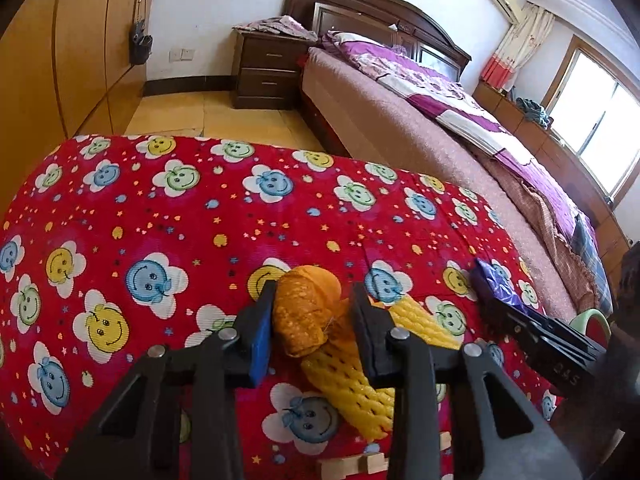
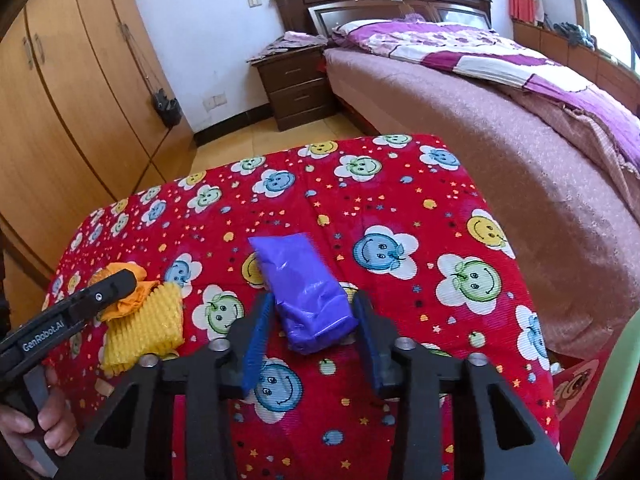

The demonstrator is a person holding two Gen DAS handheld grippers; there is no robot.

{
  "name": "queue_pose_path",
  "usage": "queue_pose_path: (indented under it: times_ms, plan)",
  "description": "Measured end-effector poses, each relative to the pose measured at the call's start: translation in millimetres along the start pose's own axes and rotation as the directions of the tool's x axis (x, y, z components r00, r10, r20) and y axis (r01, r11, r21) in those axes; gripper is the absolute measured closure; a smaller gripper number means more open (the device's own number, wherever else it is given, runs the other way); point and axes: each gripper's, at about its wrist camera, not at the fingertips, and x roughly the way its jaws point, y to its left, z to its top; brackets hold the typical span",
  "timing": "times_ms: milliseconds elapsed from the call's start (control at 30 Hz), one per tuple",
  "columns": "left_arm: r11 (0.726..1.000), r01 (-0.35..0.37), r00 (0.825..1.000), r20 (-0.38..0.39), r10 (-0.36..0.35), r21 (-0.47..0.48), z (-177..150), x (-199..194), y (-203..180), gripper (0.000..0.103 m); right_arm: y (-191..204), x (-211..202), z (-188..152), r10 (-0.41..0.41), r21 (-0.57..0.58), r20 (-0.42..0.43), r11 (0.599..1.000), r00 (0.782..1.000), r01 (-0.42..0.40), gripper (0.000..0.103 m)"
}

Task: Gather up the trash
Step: 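Grasp the orange knotted item with left tool while right grasps the purple packet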

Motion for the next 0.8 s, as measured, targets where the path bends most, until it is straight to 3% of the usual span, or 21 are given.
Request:
queue_pose_path:
  times_ms: [133, 400, 800]
  plan:
    - [1.000, 0.006, 1.000, 0.015, -0.006, 0.000, 0, -8, 0, 0.084, 2, -2, -1, 0.008, -0.006, -0.001, 1.000, 1.000, -0.008, 0.074]
    - [0.999, 0.039, 0.999, 0.019, -0.038, -0.020, -5, -34, 2, 0.085, 8, -19, -12, 0.042, -0.007, -0.015, 0.999, 0.999, -0.042, 0.076]
    - [0.995, 0.102, 0.992, 0.072, -0.100, -0.018, -32, -98, -8, 0.085, 11, -89, -40, 0.110, 0.043, 0.056, 0.993, 0.992, -0.113, 0.076]
